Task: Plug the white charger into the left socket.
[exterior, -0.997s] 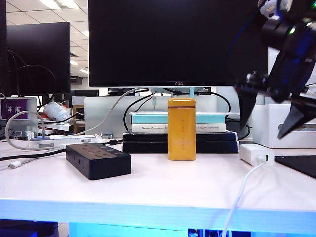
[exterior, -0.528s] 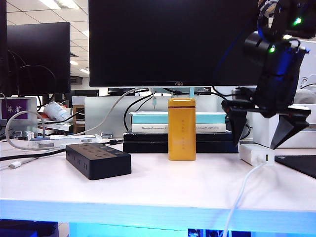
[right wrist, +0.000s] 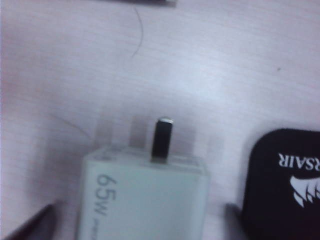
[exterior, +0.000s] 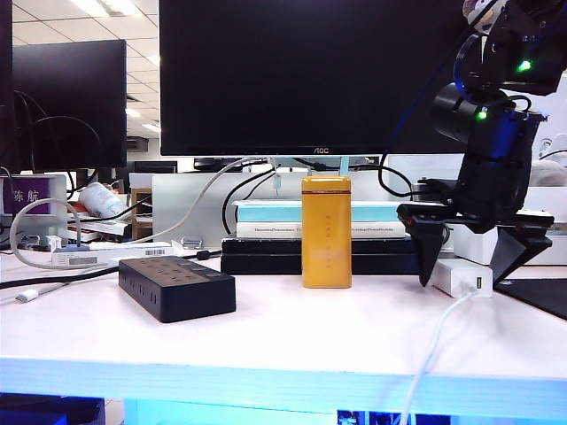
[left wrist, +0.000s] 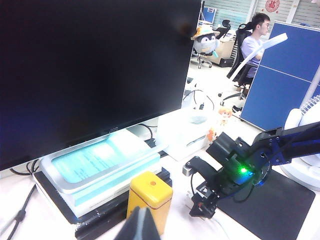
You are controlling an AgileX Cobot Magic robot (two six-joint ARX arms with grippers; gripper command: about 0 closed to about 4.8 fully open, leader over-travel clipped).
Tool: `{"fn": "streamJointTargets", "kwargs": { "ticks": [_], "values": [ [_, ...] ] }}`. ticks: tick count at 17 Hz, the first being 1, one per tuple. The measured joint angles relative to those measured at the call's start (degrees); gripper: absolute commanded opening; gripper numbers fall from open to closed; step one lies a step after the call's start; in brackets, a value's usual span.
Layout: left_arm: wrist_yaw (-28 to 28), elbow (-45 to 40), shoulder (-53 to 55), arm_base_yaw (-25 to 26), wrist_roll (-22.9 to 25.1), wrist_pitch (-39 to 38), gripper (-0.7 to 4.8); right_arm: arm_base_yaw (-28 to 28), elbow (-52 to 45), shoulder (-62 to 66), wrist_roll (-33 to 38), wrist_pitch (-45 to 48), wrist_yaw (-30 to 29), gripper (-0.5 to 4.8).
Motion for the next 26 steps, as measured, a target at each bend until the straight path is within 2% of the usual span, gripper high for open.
{"fn": "streamJointTargets", "kwargs": {
  "ticks": [3,8,11,13,15,17,19,20,23,26],
  "values": [
    [0.0,0.0,0.0,0.0,0.0,-0.07,-0.05,-0.22,2.6,0.28,-0.33,-6.14,-0.2,1.78],
    [0.0,0.0,0.0,0.0,0.0,-0.07,-0.05,-0.22,12.26,-0.59,0.07,-15.3,-0.2,1.78],
    [0.0,0.0,0.0,0.0,0.0,-0.07,-0.05,-0.22,13.07,-4.66,4.46,-17.46,-0.2,1.78],
    [0.0,0.0,0.0,0.0,0.0,-0.07,-0.05,-0.22,13.09,-11.06,10.99,-18.73,-0.77,1.78],
    [0.0,0.0,-0.02,0.0,-0.02,-0.07,-0.05,-0.24,13.07,-16.13,13.0,-18.32,-7.08,1.78],
    [0.0,0.0,-0.02,0.0,-0.02,-0.07,-0.05,-0.04,13.05,-22.1,24.39,-11.74,-18.8,1.78],
    [0.0,0.0,-0.02,0.0,-0.02,-0.07,-0.05,-0.02,13.05,-24.28,36.41,-2.95,-23.71,1.78],
    [0.0,0.0,-0.02,0.0,-0.02,-0.07,-0.05,0.63,13.05,-24.98,43.32,4.28,-24.04,1.78],
    [0.0,0.0,-0.07,0.0,-0.02,-0.04,-0.05,3.82,13.05,-24.83,55.49,17.97,-22.25,1.78],
    [0.0,0.0,-0.13,0.0,-0.02,-0.04,-0.05,8.83,13.0,-24.55,68.67,21.81,-15.34,1.78]
  ]
}}
